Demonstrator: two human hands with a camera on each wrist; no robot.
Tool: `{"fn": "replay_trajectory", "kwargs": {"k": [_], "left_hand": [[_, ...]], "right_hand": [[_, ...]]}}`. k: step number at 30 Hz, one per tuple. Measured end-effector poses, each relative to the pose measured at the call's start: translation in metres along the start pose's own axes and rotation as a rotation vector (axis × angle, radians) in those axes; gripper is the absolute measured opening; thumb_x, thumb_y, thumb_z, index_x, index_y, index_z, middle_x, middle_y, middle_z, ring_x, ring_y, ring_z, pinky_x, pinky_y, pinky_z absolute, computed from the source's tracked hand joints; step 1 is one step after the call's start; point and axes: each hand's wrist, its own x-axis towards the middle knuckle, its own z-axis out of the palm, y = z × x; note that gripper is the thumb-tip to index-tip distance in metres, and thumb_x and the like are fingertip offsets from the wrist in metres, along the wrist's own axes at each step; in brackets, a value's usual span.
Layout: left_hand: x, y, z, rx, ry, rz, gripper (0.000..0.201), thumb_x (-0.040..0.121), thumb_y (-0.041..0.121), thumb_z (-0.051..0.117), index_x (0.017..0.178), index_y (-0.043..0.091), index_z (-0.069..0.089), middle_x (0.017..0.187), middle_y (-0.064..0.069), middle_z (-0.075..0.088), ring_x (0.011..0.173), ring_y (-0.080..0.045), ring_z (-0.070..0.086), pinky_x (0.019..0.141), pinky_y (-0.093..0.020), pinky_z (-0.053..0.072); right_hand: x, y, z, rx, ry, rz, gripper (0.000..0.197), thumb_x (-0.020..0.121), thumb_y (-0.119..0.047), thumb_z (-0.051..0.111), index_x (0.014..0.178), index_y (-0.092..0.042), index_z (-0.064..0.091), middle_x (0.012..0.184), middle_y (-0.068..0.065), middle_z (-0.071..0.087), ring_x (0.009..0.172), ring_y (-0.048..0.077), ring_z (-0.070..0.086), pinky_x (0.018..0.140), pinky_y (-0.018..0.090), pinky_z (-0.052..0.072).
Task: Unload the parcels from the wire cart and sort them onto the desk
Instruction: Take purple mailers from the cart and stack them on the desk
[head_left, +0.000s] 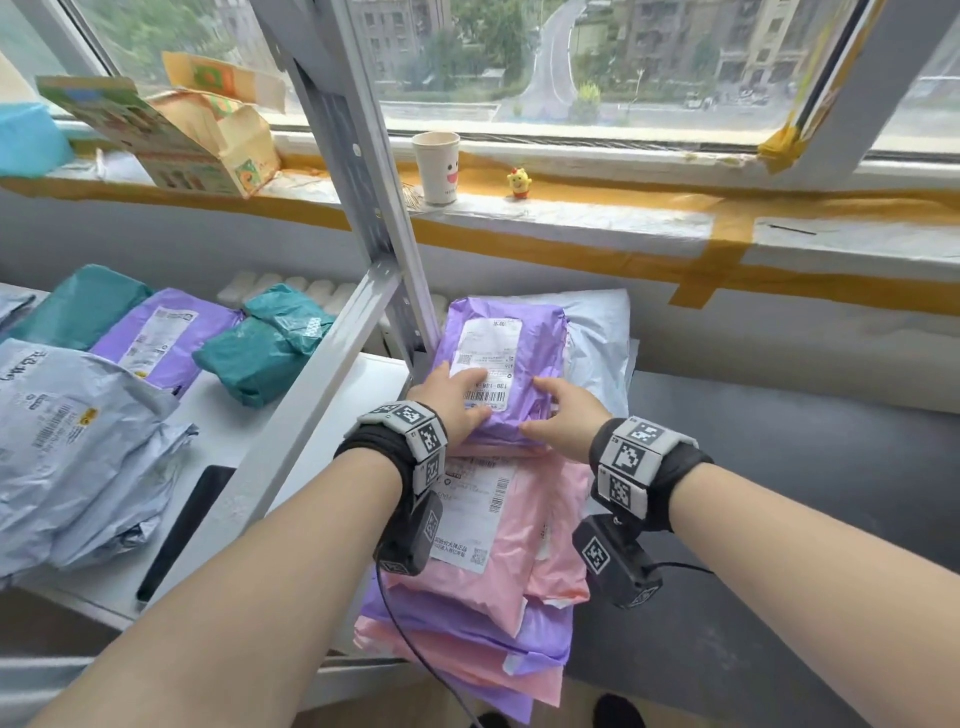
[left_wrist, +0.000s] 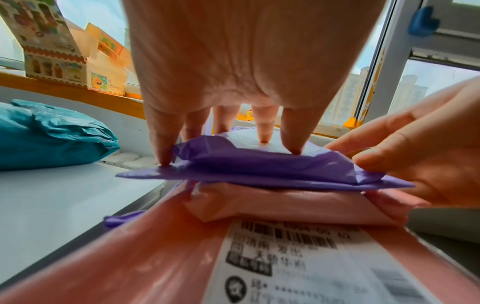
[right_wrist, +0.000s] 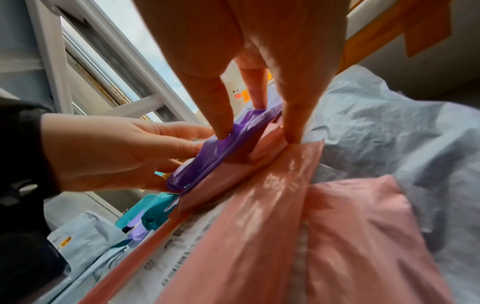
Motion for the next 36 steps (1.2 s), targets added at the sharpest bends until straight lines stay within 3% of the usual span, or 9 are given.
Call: {"fn": "replay_trajectory", "kwargs": {"k": [4, 8, 14, 16, 18, 21, 25, 36], "left_hand": [[-0.003, 0.006, -0.006, -0.031, 0.040, -0.054, 0.058, 0.088, 0.044, 0.054, 0.142, 0.039, 0.033, 0.149, -0.013, 0.025, 0.131, -0.038, 0.038, 0.111, -0.041, 0.032], [-0.008, 0.005, -0.015, -0.053, 0.084, -0.072, 0.059, 0.089, 0.042, 0.053, 0.143, 0.038, 0.032, 0.146, -0.015, 0.029, 0.127, -0.039, 0.042, 0.109, -0.040, 0.034], [-0.019, 0.006, -0.021, -0.020, 0.097, -0.044, 0.053, 0.090, 0.045, 0.049, 0.141, 0.036, 0.036, 0.144, -0.016, 0.032, 0.128, -0.038, 0.040, 0.110, -0.039, 0.033], [-0.023, 0.008, -0.024, 0.001, 0.123, -0.018, 0.053, 0.091, 0.044, 0.049, 0.142, 0.035, 0.036, 0.144, -0.015, 0.033, 0.130, -0.037, 0.037, 0.110, -0.040, 0.032], [-0.027, 0.015, -0.028, 0.014, 0.156, 0.024, 0.052, 0.091, 0.043, 0.049, 0.142, 0.033, 0.037, 0.144, -0.013, 0.034, 0.132, -0.035, 0.034, 0.111, -0.042, 0.031], [-0.031, 0.031, -0.031, 0.049, 0.188, 0.119, 0.053, 0.091, 0.041, 0.049, 0.141, 0.028, 0.038, 0.143, -0.010, 0.038, 0.133, -0.033, 0.033, 0.111, -0.041, 0.030], [-0.040, 0.066, -0.029, 0.101, 0.175, 0.260, 0.052, 0.092, 0.039, 0.049, 0.141, 0.022, 0.039, 0.142, -0.012, 0.040, 0.133, -0.031, 0.035, 0.110, -0.040, 0.029], [-0.112, 0.202, -0.013, 0.118, 0.151, 0.588, 0.053, 0.095, 0.037, 0.048, 0.143, 0.021, 0.035, 0.145, -0.010, 0.037, 0.131, -0.030, 0.040, 0.107, -0.037, 0.037]], "right_hand": [[-0.002, -0.004, 0.000, 0.093, 0.019, 0.027, 0.071, 0.084, -0.017, 0.066, 0.145, -0.014, 0.029, 0.142, 0.007, 0.044, 0.121, 0.021, 0.051, 0.096, 0.026, 0.042], [-0.005, -0.013, 0.005, 0.166, 0.021, 0.032, 0.074, 0.084, -0.016, 0.067, 0.145, -0.013, 0.026, 0.141, 0.006, 0.044, 0.120, 0.019, 0.051, 0.086, 0.019, 0.041], [-0.013, -0.016, -0.007, 0.163, 0.111, 0.031, 0.073, 0.083, -0.014, 0.066, 0.146, -0.016, 0.029, 0.148, 0.004, 0.038, 0.125, 0.021, 0.047, 0.089, 0.021, 0.037], [-0.019, -0.016, -0.013, 0.188, 0.152, 0.028, 0.069, 0.084, -0.012, 0.064, 0.145, -0.016, 0.031, 0.147, 0.004, 0.039, 0.123, 0.022, 0.049, 0.084, 0.021, 0.037], [-0.026, -0.017, -0.020, 0.208, 0.198, 0.039, 0.066, 0.084, -0.011, 0.063, 0.143, -0.016, 0.033, 0.144, 0.007, 0.042, 0.124, 0.023, 0.048, 0.087, 0.022, 0.039], [-0.039, -0.012, -0.031, 0.202, 0.291, 0.088, 0.068, 0.083, -0.015, 0.064, 0.143, -0.014, 0.033, 0.144, 0.010, 0.042, 0.127, 0.023, 0.046, 0.102, 0.030, 0.040], [-0.066, 0.003, -0.053, 0.183, 0.426, 0.156, 0.065, 0.083, -0.016, 0.063, 0.142, -0.011, 0.034, 0.141, 0.010, 0.044, 0.122, 0.025, 0.050, 0.098, 0.030, 0.040], [-0.172, 0.072, -0.133, 0.131, 0.704, 0.260, 0.055, 0.085, -0.017, 0.060, 0.137, -0.012, 0.041, 0.131, 0.011, 0.052, 0.116, 0.030, 0.054, 0.099, 0.037, 0.044]]}}
